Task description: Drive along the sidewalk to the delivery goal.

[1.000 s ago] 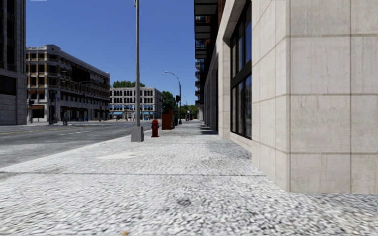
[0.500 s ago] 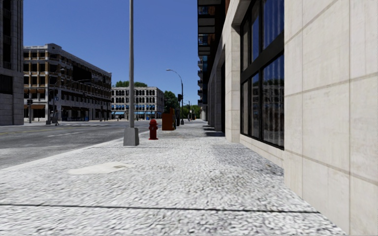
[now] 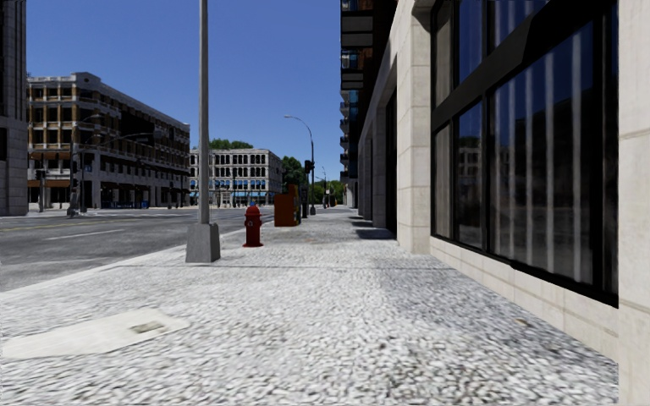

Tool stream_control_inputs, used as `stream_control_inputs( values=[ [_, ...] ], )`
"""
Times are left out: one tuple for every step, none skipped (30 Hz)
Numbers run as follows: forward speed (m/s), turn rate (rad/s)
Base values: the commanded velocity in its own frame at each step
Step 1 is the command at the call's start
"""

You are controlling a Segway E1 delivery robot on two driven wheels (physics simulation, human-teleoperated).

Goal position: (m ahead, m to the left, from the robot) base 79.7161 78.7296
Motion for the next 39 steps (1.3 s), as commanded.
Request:
stream_control_inputs(
  values=[
    [2.00, -0.25],
    [2.00, -0.30],
    [2.00, -0.31],
    [2.00, -0.31],
    [2.00, -0.31],
    [2.00, -0.31],
    [2.00, -0.31],
    [2.00, -0.31],
    [2.00, -0.31],
    [2.00, -0.31],
    [2.00, -0.31],
    [2.00, -0.18],
    [2.00, 0.00],
    [2.00, 0.00],
    [2.00, 0.00],
    [2.00, 0.00],
    [2.00, 0.00],
    [2.00, 0.00],
    [2.00, 0.00],
    [2.00, 0.00],
    [2.00, 0.00],
    [2.00, 0.00],
    [2.00, 0.00],
    [2.00, 0.00],
    [2.00, 0.00],
    [2.00, 0.00],
    [2.00, 0.00],
    [2.00, 0.00],
    [2.00, 0.00],
    [2.00, 0.00],
    [2.00, 0.00],
    [2.00, 0.00],
    [2.00, 0.00],
    [2.00, 0.00],
    [2.00, 0.00],
    [2.00, 0.00],
    [2.00, 0.00],
    [2.00, 0.00],
    [2.00, 0.00]
  ],
)
